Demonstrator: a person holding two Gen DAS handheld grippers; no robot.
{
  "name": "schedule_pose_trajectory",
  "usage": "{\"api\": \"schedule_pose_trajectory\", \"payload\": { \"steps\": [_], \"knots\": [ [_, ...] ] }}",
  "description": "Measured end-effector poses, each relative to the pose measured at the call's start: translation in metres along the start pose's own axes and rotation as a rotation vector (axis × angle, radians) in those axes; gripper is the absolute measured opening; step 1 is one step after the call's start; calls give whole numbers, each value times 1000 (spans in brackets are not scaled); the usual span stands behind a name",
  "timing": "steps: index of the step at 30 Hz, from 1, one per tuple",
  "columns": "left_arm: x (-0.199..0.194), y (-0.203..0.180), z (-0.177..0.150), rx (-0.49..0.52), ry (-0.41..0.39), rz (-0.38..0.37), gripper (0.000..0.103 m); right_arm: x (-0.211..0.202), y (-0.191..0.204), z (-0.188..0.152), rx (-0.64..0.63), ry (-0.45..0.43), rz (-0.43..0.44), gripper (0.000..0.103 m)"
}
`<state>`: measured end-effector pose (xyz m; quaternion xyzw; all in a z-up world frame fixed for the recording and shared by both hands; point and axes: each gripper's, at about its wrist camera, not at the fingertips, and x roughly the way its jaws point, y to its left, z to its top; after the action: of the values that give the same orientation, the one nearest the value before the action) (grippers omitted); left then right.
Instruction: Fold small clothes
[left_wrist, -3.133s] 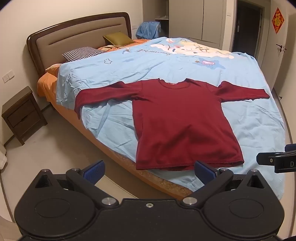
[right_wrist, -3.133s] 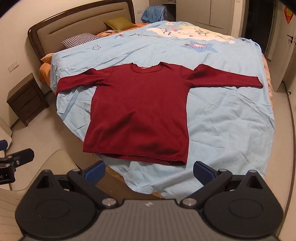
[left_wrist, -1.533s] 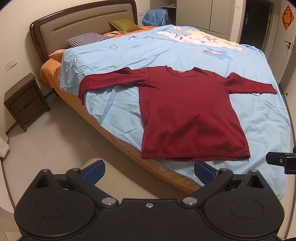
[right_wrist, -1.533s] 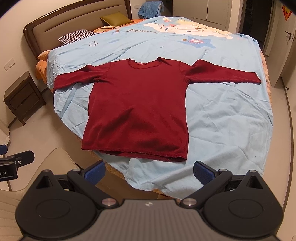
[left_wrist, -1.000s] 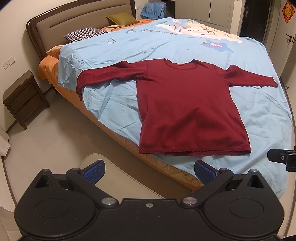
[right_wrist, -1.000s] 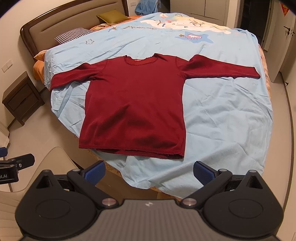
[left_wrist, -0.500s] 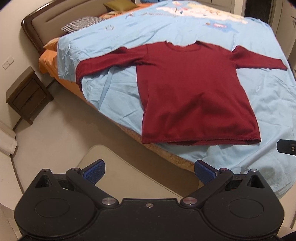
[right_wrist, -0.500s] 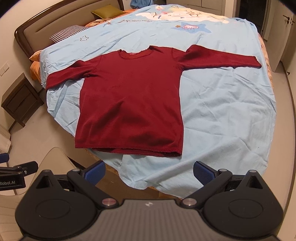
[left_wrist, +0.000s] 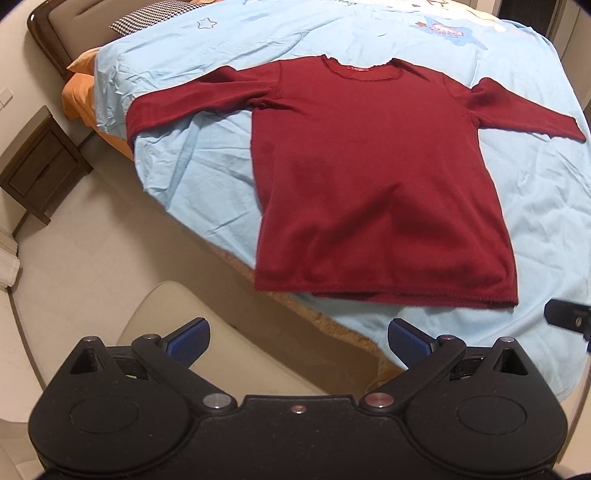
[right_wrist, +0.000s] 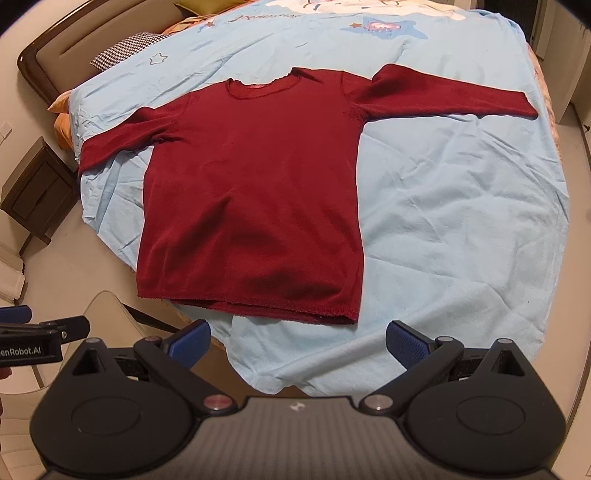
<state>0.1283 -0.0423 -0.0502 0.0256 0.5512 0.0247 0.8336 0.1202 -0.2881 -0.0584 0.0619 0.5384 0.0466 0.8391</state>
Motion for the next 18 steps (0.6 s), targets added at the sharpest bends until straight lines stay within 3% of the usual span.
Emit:
{"api": "schedule_pose_trajectory", "payload": {
  "steps": [9,18],
  "knots": [
    [26,-29,54,19,7,-3,102,29,-31,31,87,17,28,103],
    [56,-85,133,36,-50,-28,102,66,-103,95,226,-72,35,103]
  ]
}}
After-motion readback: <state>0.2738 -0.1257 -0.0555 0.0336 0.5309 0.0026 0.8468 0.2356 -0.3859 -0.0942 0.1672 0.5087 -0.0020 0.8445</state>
